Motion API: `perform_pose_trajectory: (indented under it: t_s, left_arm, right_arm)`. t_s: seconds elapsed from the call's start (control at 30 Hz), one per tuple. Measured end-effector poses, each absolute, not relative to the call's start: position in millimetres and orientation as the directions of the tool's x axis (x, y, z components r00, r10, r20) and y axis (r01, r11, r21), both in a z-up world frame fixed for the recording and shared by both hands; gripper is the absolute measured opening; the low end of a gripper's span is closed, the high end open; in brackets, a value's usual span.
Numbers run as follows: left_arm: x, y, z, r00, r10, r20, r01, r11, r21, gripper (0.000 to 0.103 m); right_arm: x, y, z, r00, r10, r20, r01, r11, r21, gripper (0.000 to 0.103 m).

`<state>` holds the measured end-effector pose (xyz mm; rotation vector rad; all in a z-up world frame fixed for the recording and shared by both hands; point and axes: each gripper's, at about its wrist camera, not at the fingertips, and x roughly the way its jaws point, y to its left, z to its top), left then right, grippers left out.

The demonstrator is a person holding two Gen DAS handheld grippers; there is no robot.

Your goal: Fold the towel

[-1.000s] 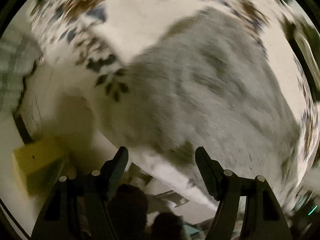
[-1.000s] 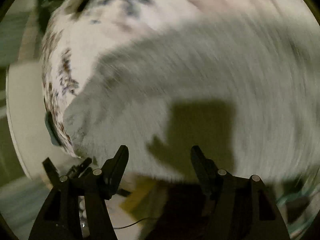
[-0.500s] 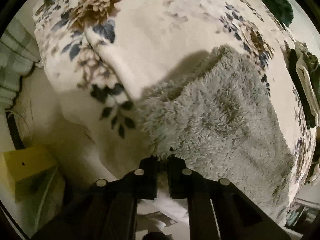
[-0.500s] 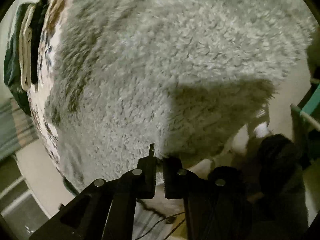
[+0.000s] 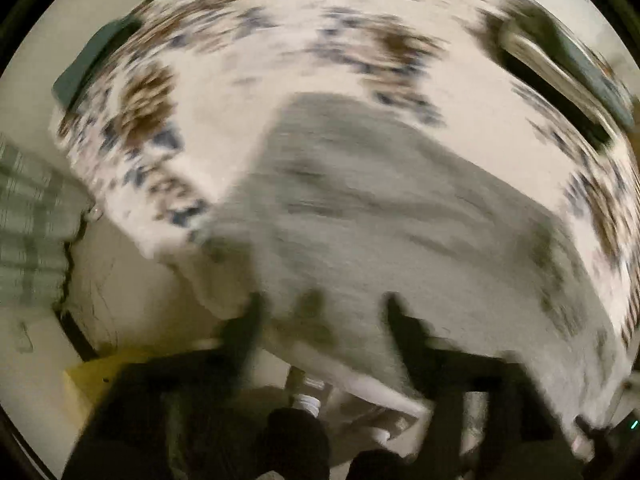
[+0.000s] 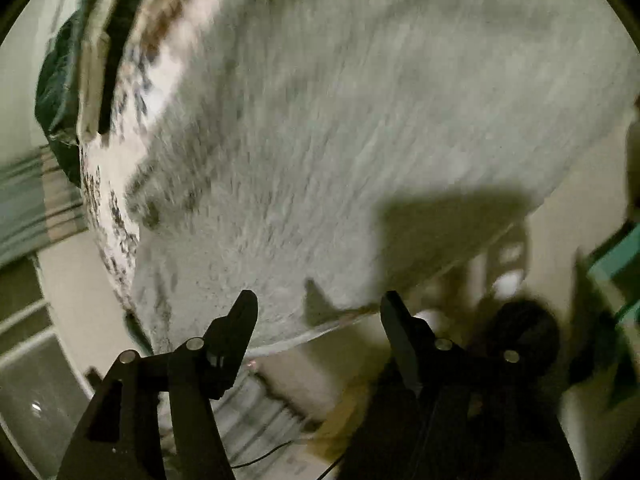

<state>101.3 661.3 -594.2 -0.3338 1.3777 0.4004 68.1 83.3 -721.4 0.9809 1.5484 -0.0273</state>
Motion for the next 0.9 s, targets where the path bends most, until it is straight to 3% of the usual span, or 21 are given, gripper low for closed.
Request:
perform_pose_trajectory:
  t_s: [0.27, 0.4, 0.47, 0.63, 0.73, 0.77, 0.8, 0.83, 0.9]
  left_arm:
    - [154, 395, -556, 0.149, -0.132, -0.98, -0.126, 0.981, -0.151, 0.079]
    - [173, 286, -575, 0.066, -0.198, -0.978, 0.045, 0.98, -0.196, 0.079]
    - [178, 248, -593, 0.037, -0.175, -0.984, 0.101, 0.98, -0.171, 0.079]
    - [189, 208, -639, -0.017, -0.1, -0.995, 0.158, 0.982, -0.101, 0.079]
    - [193, 208, -649, -0.003, -0.09, -0.996, 0.161, 0.983, -0.089, 0.085]
    - [194, 208, -650, -0.003, -0.09, -0.996, 0.158, 0.983, -0.09, 0.087]
    - [195, 208, -650, -0.005, -0.091, -0.996, 0.157, 0.983, -0.091, 0.088]
    - [197, 209, -651, -0.009, -0.097, -0.995, 0.157, 0.983, -0.097, 0.091]
    - [201, 208, -656, -0.02, -0.104, -0.994, 0.164, 0.981, -0.106, 0.1]
  right_arm:
    - [56, -105, -665, 0.298, 0.292, -0.909, 0.727, 0.548, 0.415, 0.066]
    - [20, -189, -691, 0.353, 0.22, -0.91, 0.8, 0.433, 0.415, 0.066]
    - [6, -218, -714, 0.405, 0.227, -0.886, 0.805, 0.372, 0.463, 0.066]
    - [-11, -248, -772, 0.548, 0.282, -0.787, 0.748, 0.256, 0.613, 0.072]
    - [-6, -250, -790, 0.638, 0.286, -0.715, 0.687, 0.209, 0.696, 0.071]
    - [-8, -252, -788, 0.671, 0.259, -0.695, 0.664, 0.205, 0.719, 0.069]
    - [-11, -255, -785, 0.722, 0.226, -0.654, 0.625, 0.194, 0.756, 0.051]
    - [-11, -258, -782, 0.754, 0.204, -0.625, 0.596, 0.187, 0.781, 0.045]
    - [-6, -262, -784, 0.789, 0.206, -0.578, 0.551, 0.179, 0.815, 0.045]
